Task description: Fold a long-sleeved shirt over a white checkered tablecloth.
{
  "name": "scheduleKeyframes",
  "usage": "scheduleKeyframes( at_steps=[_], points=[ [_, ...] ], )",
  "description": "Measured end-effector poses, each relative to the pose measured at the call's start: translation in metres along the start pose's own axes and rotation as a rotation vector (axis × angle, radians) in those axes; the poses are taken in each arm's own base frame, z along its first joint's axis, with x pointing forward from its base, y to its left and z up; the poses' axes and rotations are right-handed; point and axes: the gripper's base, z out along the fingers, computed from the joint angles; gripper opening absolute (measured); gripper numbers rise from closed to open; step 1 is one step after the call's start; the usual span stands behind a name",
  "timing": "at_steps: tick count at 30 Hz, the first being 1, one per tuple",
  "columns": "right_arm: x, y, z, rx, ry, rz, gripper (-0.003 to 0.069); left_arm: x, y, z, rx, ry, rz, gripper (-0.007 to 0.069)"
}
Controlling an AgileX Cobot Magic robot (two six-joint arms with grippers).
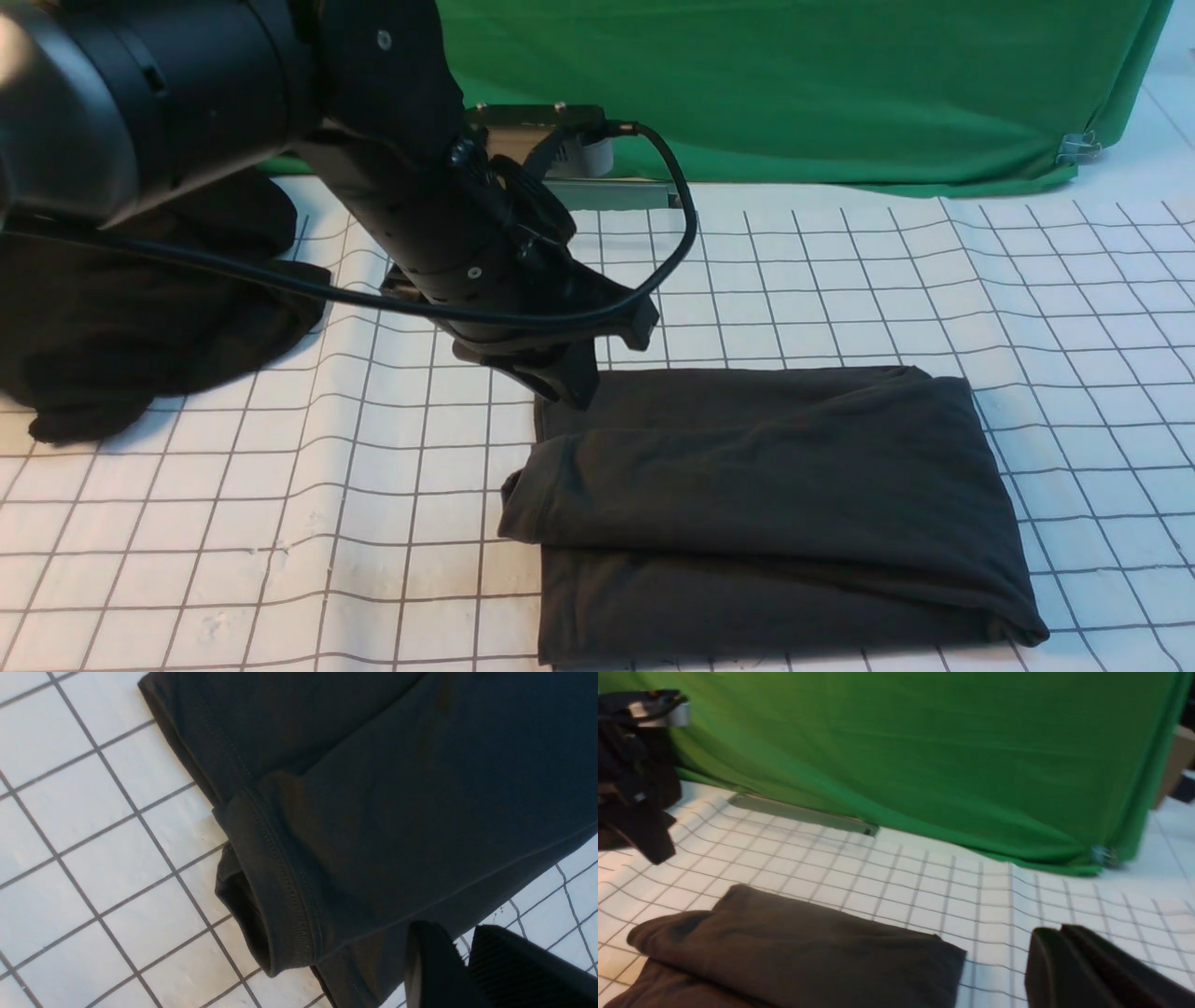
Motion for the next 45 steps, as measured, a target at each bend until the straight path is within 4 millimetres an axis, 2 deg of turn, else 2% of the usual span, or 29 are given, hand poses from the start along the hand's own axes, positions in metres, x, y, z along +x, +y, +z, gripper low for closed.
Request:
scheduleKeyframes(
  at_steps=[1,3,6,14,23,29,33,40,45],
  points=[
    [0.011,0.001,0.012,-0.007,-0.01,0.0,-0.0005,0.0,0.0,0.0,0.0,0.0,0.0,0.0121],
    [0.017,0.002,0.022,-0.011,-0.019,-0.004,-0.0004,0.0,0.0,0.0,0.0,0.0,0.0,0.0121],
    [0.02,0.002,0.031,-0.011,-0.034,-0.006,0.0,0.0,0.0,0.0,0.0,0.0,0.005,0.0121],
    [0.017,0.002,0.033,-0.01,-0.059,-0.006,0.0015,0.0,0.001,0.0,-0.009,0.0,0.013,0.0118],
    [0.017,0.002,0.033,-0.01,-0.063,-0.006,0.0043,0.001,0.001,0.0,-0.013,0.007,0.016,0.0003],
    [0.022,0.002,0.036,-0.008,-0.078,-0.007,0.0055,0.001,0.002,0.0,-0.02,0.007,0.019,-0.0003],
    [0.036,0.0,0.04,0.033,-0.127,-0.016,0.0067,0.0,0.002,0.0,-0.022,-0.005,0.021,-0.0003],
    [0.1,-0.011,0.045,0.257,-0.056,-0.044,0.0081,-0.002,0.002,0.0,-0.025,-0.019,0.029,-0.0003],
    [0.135,-0.014,0.048,0.323,0.048,-0.055,0.0091,-0.001,0.003,-0.001,-0.034,-0.02,0.037,-0.0003]
  ],
)
